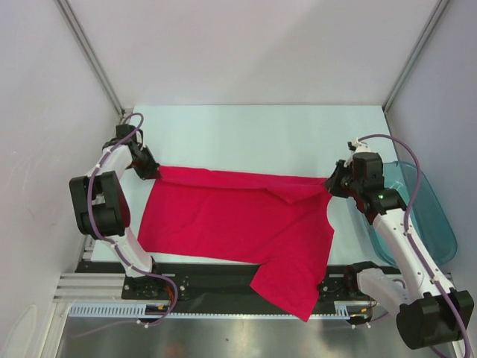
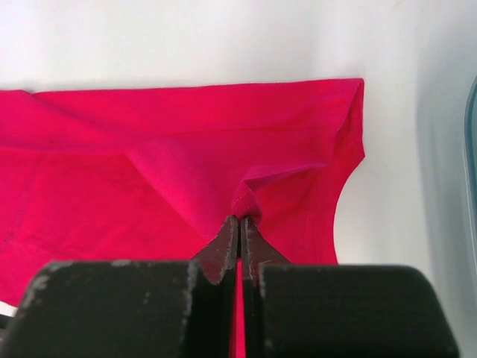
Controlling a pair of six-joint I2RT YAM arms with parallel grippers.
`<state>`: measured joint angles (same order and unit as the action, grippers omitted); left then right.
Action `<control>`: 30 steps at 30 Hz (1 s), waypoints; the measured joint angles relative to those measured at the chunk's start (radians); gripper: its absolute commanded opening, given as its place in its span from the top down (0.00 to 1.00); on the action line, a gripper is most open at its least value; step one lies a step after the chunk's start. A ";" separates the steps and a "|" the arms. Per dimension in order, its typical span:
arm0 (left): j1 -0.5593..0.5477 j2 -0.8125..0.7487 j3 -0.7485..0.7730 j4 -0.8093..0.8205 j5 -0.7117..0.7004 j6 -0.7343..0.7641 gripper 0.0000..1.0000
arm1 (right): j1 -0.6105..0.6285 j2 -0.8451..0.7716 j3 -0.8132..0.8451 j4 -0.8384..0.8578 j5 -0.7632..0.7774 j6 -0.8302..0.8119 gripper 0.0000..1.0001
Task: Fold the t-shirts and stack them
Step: Fold the tshirt
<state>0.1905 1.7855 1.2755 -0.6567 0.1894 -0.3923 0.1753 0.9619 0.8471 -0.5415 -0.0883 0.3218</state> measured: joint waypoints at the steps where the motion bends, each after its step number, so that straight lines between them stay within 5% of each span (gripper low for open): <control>1: 0.001 0.000 -0.001 -0.001 -0.004 0.002 1.00 | 0.000 -0.007 -0.003 0.000 0.000 0.000 1.00; 16: 0.003 0.000 -0.021 0.000 -0.031 0.009 1.00 | 0.005 -0.027 -0.068 -0.016 0.001 0.003 1.00; 24: 0.004 0.000 -0.039 0.001 -0.053 0.003 0.88 | 0.006 -0.043 -0.089 -0.044 0.005 0.082 0.95; 26: 0.005 -0.005 -0.063 0.007 -0.057 -0.001 0.83 | 0.006 -0.051 -0.107 -0.071 0.001 0.130 0.89; 28: 0.005 -0.019 -0.095 0.006 -0.061 -0.008 0.74 | 0.006 -0.068 -0.128 -0.106 -0.002 0.178 0.63; 30: 0.010 -0.040 -0.121 0.000 -0.075 -0.013 0.64 | 0.006 -0.088 -0.137 -0.149 0.000 0.206 0.48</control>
<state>0.2001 1.7451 1.1542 -0.6563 0.1146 -0.4057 0.1810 0.8738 0.7105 -0.6907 -0.0887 0.5282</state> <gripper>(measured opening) 0.283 0.386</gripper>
